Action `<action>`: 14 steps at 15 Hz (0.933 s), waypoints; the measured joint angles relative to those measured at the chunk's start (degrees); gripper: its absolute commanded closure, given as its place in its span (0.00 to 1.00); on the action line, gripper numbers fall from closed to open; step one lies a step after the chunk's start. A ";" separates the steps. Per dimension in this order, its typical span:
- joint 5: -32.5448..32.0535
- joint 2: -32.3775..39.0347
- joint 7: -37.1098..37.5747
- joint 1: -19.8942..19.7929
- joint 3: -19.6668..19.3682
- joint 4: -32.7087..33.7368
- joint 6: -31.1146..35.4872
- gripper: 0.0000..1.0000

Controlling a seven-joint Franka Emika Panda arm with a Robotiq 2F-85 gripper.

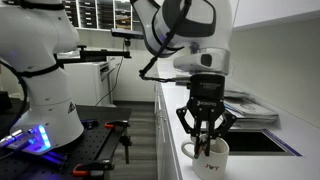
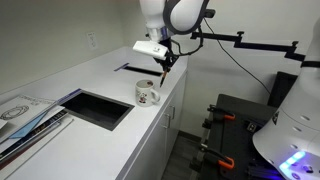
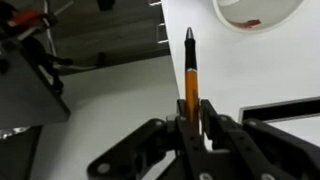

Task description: Pick the marker from the cup and put it on the counter

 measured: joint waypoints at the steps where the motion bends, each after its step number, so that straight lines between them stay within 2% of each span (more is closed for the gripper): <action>1: 0.00 0.63 3.07 0.01 0.27 0.32 -1.16 0.95; 5: 0.00 2.93 13.32 0.10 1.17 1.84 -4.80 0.95; 9: 0.13 4.36 20.73 0.19 1.28 2.74 -4.65 0.95; 12: 1.03 5.00 25.25 -0.31 0.80 2.66 -1.82 0.95; 14: 2.32 5.71 26.65 -1.06 0.32 1.99 3.47 0.95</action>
